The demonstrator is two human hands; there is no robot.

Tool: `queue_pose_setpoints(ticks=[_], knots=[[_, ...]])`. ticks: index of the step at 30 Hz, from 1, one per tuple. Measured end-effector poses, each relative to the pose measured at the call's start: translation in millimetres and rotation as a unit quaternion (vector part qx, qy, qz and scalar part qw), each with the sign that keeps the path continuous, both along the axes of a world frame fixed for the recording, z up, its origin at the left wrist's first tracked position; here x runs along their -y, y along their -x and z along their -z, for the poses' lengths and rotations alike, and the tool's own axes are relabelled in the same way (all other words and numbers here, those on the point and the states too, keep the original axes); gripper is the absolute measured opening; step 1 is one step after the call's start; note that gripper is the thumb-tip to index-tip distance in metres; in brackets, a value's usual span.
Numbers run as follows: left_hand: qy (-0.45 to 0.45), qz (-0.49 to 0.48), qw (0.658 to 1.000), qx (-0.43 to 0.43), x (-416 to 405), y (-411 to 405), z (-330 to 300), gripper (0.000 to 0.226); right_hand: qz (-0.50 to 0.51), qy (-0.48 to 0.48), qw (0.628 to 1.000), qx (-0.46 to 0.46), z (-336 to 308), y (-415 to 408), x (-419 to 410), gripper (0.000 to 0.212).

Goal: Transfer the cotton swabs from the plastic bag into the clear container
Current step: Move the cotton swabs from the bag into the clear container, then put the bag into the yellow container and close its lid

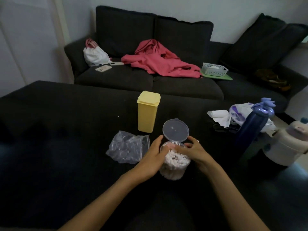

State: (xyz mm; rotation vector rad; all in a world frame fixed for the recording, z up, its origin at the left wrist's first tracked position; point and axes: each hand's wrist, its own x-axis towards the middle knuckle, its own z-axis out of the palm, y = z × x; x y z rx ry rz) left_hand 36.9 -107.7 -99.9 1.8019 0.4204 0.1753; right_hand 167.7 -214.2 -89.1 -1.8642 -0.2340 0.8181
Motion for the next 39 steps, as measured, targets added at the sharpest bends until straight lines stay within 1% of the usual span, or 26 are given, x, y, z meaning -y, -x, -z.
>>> queue_pose_setpoints(ticks=[1,3,5,6,7,9,11,12,13,14,15,16,17,18,19,21,22,24,26,30,33,35,36,37,39], knots=[[0.036,-0.040,0.998,-0.015,-1.7,-7.8,-4.2,0.064,0.016,-0.052,0.997,-0.046,-2.8,-2.5,1.3,0.108],[0.129,-0.086,0.988,-0.023,-9.0,-20.1,-12.8,0.063,0.043,-0.165,0.979,-0.110,-3.6,-13.3,5.9,0.090],[0.202,-0.090,0.975,0.003,-14.7,-28.5,-23.3,0.061,0.046,-0.249,0.958,-0.132,-5.6,-21.7,12.2,0.070],[0.195,-0.083,0.977,0.020,-16.3,-30.4,-29.5,0.060,0.040,-0.275,0.952,-0.126,-7.4,-22.8,16.1,0.063],[0.164,-0.074,0.983,0.038,-18.1,-29.6,-34.6,0.059,0.033,-0.287,0.951,-0.106,-10.2,-21.8,17.9,0.057],[0.073,-0.059,0.993,0.069,-17.2,-25.4,-42.6,0.054,0.007,-0.258,0.966,-0.026,-18.7,-16.2,23.3,0.051],[-0.031,-0.016,0.997,0.075,-16.3,-13.4,-46.6,0.045,-0.045,-0.176,0.980,0.083,-29.5,-5.4,32.2,0.050],[-0.098,0.029,0.993,0.064,-16.6,-2.2,-44.6,0.042,-0.083,-0.139,0.976,0.146,-33.6,0.7,40.1,0.049],[-0.188,0.070,0.979,0.045,-17.4,10.9,-40.5,0.042,-0.129,-0.111,0.964,0.205,-34.0,6.3,48.4,0.047],[-0.288,0.100,0.952,0.032,-18.0,22.3,-35.0,0.045,-0.180,-0.084,0.944,0.262,-31.7,12.3,57.2,0.042],[-0.375,0.121,0.919,0.032,-17.9,32.3,-28.4,0.049,-0.231,-0.040,0.914,0.332,-27.3,19.6,65.5,0.038],[-0.436,0.134,0.889,0.038,-17.8,37.8,-21.2,0.053,-0.267,0.007,0.866,0.422,-20.8,24.9,71.4,0.042],[-0.473,0.132,0.870,0.049,-15.9,42.2,-14.2,0.054,-0.294,0.045,0.811,0.504,-12.8,29.2,75.7,0.051],[-0.491,0.120,0.860,0.069,-14.7,43.1,-7.6,0.054,-0.308,0.068,0.763,0.564,-2.8,29.3,77.0,0.058],[-0.503,0.104,0.854,0.088,-13.8,43.2,-2.1,0.053,-0.310,0.081,0.726,0.608,4.7,30.2,77.2,0.060],[-0.537,0.078,0.833,0.111,-12.5,41.9,3.7,0.046,-0.282,0.095,0.684,0.666,12.9,31.6,75.2,0.056],[-0.554,0.069,0.821,0.120,-12.0,40.6,6.1,0.043,-0.263,0.095,0.675,0.683,15.9,32.2,73.7,0.052],[-0.573,0.062,0.807,0.129,-11.1,38.9,8.0,0.039,-0.235,0.091,0.662,0.706,18.7,34.8,70.2,0.042],[-0.581,0.053,0.801,0.138,-10.7,37.1,10.3,0.037,-0.220,0.084,0.657,0.716,21.4,37.5,69.1,0.036],[-0.557,0.060,0.815,0.147,-11.4,36.4,11.2,0.035,-0.197,0.071,0.677,0.706,25.0,39.3,69.6,0.037],[-0.508,0.072,0.848,0.129,-14.4,36.3,5.0,0.041,-0.203,0.086,0.698,0.681,20.8,41.7,67.9,0.037],[-0.488,0.077,0.863,0.109,-21.6,40.7,-1.4,0.056,-0.210,0.091,0.720,0.655,6.5,43.3,62.3,0.043],[-0.483,0.068,0.868,0.089,-27.1,45.1,-4.7,0.067,-0.216,0.103,0.731,0.639,-3.2,46.0,58.7,0.047],[-0.482,0.045,0.873,0.063,-36.0,50.3,-9.7,0.078,-0.229,0.121,0.734,0.628,-16.9,48.7,52.2,0.051],[-0.492,-0.003,0.870,-0.037,-58.0,59.9,-17.3,0.099,-0.256,0.148,0.727,0.620,-41.8,53.9,35.0,0.054]])
